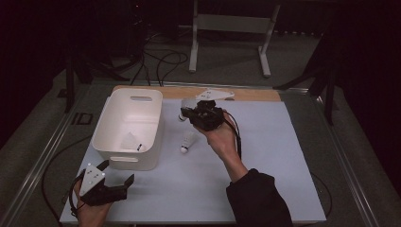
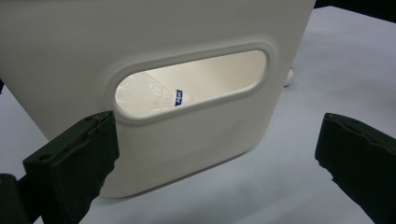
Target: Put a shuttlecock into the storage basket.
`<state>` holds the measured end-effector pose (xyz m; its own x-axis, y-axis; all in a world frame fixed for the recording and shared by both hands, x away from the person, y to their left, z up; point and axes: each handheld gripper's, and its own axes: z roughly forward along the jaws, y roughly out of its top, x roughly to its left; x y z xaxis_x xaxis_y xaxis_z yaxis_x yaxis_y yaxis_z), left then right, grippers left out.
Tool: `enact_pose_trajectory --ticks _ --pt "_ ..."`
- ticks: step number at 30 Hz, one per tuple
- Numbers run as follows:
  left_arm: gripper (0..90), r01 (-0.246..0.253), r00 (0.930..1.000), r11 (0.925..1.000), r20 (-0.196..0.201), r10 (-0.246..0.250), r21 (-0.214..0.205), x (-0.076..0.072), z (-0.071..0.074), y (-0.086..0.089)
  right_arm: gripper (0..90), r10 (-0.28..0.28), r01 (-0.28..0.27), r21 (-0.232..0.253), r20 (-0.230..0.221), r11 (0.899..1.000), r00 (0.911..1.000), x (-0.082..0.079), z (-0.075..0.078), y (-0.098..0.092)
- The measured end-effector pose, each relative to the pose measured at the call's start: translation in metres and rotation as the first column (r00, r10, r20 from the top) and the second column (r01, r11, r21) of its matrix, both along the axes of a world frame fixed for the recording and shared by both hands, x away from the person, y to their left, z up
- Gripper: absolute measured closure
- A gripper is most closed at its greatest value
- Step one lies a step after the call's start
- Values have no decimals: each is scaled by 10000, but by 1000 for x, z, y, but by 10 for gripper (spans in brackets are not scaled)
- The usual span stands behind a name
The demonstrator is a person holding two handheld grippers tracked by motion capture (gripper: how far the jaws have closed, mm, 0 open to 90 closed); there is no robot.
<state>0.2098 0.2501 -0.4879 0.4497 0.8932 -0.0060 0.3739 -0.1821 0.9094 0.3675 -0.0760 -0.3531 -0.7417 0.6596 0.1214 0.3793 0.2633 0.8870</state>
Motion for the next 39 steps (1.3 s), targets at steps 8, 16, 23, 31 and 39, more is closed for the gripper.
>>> enact_pose_trajectory --ticks 8,16,23,31,39 --pt "1 6 10000 10000 12 -6 -20 0 0 0 894 39 -38 78 -34 10000 10000 1 -1 3" --pt "1 10 10000 10000 15 -10 -24 0 0 0 894 92 -92 133 -22 9999 10000 2 -1 9" --pt "0 11 10000 10000 25 -10 -32 0 0 0 894 156 -156 131 2 9998 9999 2 -1 13" --pt "1 0 10000 10000 28 0 -52 0 0 1 894 185 -186 185 3 9997 9998 2 0 18" --pt "0 -1 10000 10000 32 2 -55 -1 0 1 894 234 -234 205 -10 9995 9997 2 2 23"
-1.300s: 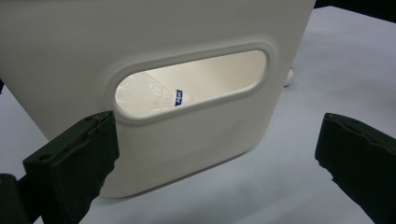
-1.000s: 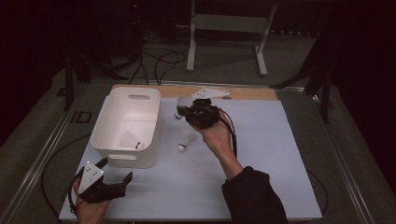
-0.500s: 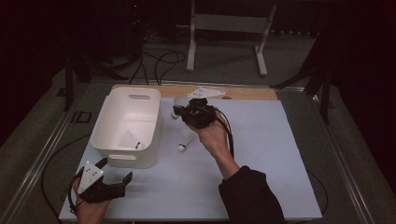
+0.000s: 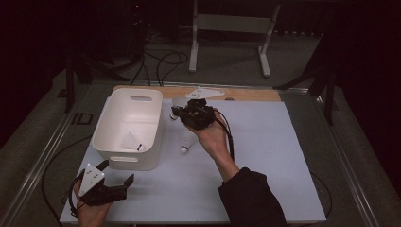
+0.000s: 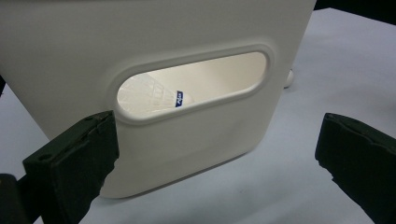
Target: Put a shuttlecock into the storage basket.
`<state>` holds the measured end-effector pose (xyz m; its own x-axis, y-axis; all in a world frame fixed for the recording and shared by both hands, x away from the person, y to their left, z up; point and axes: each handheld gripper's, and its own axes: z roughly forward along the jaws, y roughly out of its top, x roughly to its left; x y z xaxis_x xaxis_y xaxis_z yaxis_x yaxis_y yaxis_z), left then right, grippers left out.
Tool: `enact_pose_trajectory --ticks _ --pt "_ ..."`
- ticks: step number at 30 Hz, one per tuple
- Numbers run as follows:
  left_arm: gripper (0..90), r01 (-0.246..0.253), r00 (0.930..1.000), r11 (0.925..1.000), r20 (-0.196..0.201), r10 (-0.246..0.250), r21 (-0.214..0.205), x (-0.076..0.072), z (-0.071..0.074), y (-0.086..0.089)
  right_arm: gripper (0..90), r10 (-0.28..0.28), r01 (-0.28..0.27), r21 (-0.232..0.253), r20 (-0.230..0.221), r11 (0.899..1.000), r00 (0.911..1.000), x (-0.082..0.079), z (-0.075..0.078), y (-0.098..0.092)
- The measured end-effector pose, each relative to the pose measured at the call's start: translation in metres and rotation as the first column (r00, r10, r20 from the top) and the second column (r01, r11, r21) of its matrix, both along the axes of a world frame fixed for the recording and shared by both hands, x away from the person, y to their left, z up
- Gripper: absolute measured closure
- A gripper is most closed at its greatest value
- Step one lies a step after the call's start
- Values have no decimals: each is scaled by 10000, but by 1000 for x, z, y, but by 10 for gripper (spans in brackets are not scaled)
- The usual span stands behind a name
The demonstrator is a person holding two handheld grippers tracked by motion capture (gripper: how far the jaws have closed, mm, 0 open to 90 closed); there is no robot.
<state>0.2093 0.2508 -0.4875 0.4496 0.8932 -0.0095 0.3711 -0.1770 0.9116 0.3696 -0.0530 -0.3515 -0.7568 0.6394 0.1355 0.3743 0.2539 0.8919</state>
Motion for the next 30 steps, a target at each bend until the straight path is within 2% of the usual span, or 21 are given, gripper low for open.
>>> enact_pose_trajectory --ticks 22,24,30 --pt "0 -14 10000 10000 -7 14 6 0 0 0 894 69 -68 170 -71 9998 10000 4 1 10" --pt "0 -16 10000 10000 4 16 -18 0 0 0 894 31 -26 292 -169 9996 9999 5 1 11" --pt "1 -14 10000 10000 9 14 -18 0 0 0 895 84 -82 287 -76 9996 9999 6 3 13"
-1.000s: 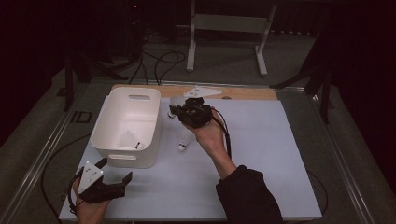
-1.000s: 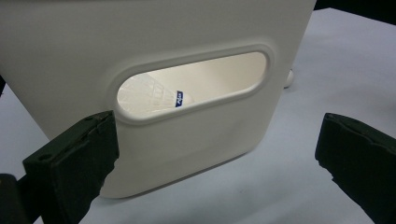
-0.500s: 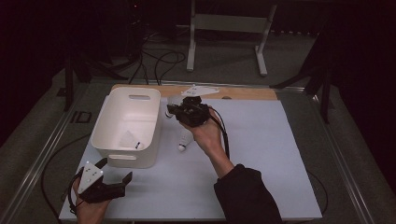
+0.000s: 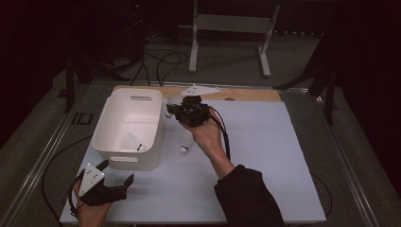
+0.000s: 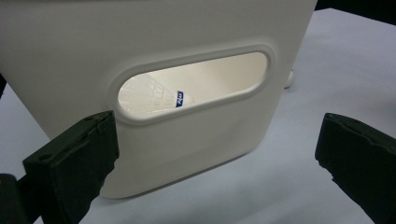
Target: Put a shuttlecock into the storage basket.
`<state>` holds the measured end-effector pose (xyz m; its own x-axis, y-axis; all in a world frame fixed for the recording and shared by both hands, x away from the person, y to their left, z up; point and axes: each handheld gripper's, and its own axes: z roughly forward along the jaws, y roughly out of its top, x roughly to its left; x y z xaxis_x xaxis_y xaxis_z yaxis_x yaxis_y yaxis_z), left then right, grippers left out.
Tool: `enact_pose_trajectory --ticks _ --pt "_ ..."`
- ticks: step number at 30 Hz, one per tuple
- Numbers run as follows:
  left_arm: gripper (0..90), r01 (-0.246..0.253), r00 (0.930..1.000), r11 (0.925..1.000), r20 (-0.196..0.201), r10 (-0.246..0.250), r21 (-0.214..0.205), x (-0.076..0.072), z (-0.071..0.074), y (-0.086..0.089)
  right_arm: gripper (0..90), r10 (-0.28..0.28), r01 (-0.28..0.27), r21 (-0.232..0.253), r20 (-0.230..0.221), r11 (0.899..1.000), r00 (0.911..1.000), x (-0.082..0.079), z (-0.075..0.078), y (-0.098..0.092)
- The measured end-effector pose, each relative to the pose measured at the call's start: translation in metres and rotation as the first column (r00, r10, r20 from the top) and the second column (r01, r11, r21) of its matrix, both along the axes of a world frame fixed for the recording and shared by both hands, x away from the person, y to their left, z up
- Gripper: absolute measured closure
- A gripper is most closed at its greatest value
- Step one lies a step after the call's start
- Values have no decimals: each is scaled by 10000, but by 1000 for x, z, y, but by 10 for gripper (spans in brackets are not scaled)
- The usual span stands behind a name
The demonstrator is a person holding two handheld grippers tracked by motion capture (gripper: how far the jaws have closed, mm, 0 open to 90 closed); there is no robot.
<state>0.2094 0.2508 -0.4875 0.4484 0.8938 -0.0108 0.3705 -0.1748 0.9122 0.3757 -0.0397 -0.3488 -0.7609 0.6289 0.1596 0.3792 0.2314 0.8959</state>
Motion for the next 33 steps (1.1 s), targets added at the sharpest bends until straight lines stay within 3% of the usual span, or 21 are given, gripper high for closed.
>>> enact_pose_trajectory --ticks 9,22,33 --pt "0 3 10000 10000 -2 -3 27 0 0 0 894 -61 62 -107 91 9999 9999 2 1 3" --pt "0 12 10000 10000 2 -12 28 0 0 0 894 32 -31 156 -71 9999 10000 6 -3 9" --pt "0 19 10000 10000 11 -19 0 0 0 0 894 146 -146 -52 103 9999 9998 7 -2 17"
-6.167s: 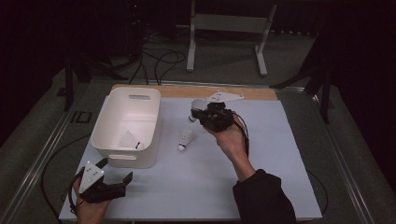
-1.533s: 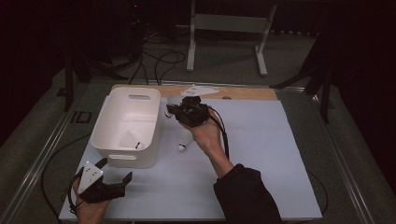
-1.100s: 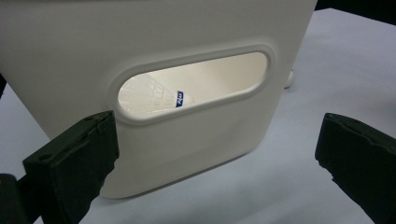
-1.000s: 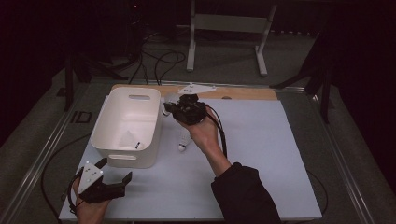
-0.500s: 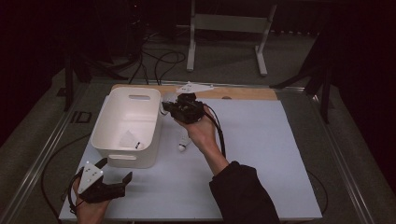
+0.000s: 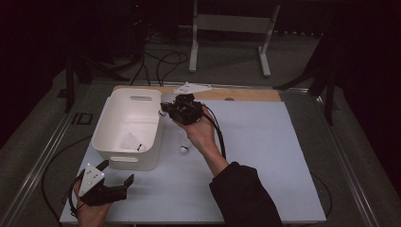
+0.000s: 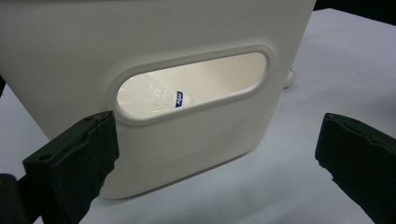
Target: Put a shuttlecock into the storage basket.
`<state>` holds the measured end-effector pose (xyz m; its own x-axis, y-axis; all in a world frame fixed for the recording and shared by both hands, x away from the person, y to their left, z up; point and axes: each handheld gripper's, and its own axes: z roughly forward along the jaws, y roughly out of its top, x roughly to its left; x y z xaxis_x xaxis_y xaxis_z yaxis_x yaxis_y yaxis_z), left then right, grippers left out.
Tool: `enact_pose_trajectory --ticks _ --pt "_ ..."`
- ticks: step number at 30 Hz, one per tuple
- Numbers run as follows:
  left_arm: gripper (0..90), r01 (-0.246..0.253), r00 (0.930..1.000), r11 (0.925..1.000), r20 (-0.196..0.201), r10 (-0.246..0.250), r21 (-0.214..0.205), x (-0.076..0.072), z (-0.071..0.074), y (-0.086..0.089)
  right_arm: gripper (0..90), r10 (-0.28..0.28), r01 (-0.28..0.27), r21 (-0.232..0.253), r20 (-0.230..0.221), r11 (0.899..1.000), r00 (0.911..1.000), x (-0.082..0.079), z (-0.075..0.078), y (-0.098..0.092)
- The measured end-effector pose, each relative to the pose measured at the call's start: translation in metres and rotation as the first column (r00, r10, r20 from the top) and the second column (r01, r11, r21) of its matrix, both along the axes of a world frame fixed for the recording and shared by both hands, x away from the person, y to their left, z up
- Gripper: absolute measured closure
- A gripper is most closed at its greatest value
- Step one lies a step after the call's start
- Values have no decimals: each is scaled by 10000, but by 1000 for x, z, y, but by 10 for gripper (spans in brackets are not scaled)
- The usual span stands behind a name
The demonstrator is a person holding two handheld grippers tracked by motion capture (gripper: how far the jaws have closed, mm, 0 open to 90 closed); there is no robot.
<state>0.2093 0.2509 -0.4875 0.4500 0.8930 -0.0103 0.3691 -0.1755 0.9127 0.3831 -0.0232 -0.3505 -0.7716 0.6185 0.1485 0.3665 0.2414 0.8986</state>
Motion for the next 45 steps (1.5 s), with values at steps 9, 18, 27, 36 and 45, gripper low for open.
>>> enact_pose_trajectory --ticks 9,18,27,36,45 --pt "0 -5 10000 10000 -2 5 -10 0 0 0 894 38 -38 -107 8 9999 10000 2 1 8" --pt "0 -11 10000 10000 -7 11 -16 0 0 0 894 71 -71 -125 73 9999 9999 3 1 17" --pt "0 -25 10000 10000 -10 25 -3 0 0 0 894 137 -137 -40 47 9999 9999 5 1 23" --pt "1 -79 10000 10000 -26 79 21 0 0 1 894 225 -225 37 54 9997 9997 5 1 32" --pt "1 -66 10000 10000 -8 66 -20 0 0 1 896 335 -335 -18 28 9994 9994 4 0 38"
